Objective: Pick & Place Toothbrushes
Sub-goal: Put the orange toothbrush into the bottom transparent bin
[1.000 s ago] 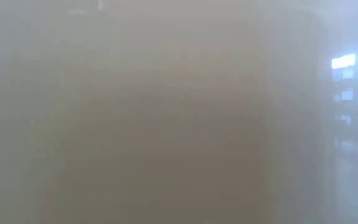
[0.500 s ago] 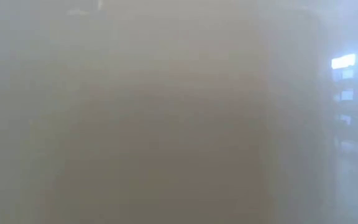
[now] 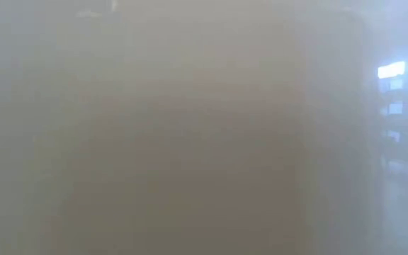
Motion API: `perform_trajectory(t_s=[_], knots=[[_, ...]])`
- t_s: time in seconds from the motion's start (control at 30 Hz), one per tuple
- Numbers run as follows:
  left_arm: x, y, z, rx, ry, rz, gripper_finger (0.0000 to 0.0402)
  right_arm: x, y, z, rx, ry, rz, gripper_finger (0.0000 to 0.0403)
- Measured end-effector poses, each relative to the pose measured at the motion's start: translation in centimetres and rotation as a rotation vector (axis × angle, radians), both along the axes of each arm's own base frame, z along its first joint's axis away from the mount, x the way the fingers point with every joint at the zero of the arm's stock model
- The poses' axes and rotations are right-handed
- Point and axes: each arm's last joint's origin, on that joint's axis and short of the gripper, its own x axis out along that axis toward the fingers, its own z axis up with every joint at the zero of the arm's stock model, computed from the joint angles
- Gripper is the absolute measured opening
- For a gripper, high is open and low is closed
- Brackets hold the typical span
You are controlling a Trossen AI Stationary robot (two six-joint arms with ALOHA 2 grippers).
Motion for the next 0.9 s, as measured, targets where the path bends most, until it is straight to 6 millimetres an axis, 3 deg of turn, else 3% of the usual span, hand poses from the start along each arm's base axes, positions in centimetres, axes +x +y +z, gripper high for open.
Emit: perform_trajectory(t_s=[0.9], knots=[[0.00,0.00,0.01,0.003,-0.001,-0.001,0.0095,0.05,-0.27,-0.47,-0.026,-0.034,0.020,0.0015]])
